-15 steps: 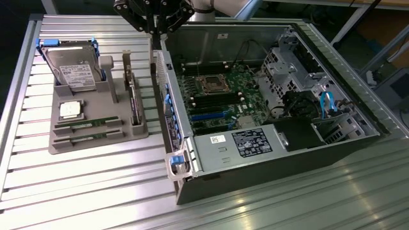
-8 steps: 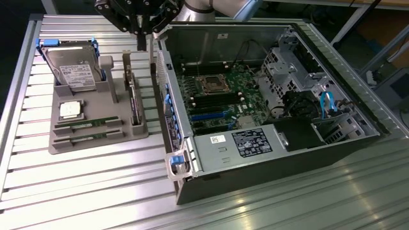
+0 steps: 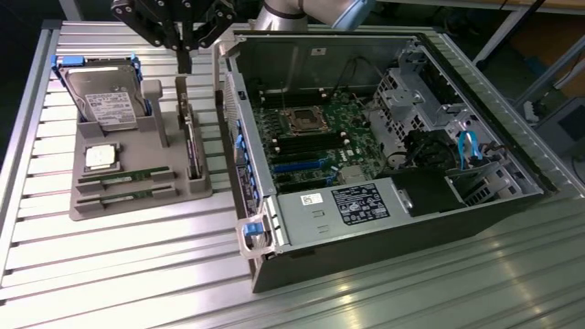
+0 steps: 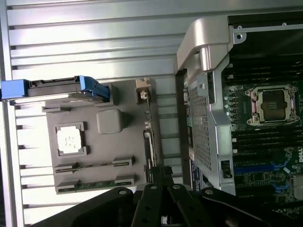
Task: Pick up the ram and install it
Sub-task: 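Reach for the ram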
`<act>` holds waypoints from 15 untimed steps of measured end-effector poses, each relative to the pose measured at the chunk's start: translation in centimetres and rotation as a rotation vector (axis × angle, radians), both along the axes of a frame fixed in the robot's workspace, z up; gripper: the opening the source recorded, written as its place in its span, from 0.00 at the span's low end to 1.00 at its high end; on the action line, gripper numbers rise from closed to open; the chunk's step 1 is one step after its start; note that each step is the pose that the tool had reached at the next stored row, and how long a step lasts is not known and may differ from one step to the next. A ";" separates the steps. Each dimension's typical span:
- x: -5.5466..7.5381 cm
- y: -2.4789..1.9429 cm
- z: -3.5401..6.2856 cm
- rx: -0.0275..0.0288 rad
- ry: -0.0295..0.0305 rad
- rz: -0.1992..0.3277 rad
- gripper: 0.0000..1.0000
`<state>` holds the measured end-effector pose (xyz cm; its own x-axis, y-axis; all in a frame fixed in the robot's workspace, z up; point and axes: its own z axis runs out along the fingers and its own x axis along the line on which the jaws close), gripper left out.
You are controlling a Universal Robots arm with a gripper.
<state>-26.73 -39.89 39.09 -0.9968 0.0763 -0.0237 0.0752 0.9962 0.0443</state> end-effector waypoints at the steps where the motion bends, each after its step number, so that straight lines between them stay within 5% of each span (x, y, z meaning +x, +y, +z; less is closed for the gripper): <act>1: -0.2 0.00 -0.01 -0.0001 0.0003 0.000 0.10; 15: -5.6 0.00 -0.31 -0.0007 0.0048 0.000 0.10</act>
<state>-32.36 -39.89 38.78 -0.9969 0.0762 -0.0190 0.0754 0.9962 0.0433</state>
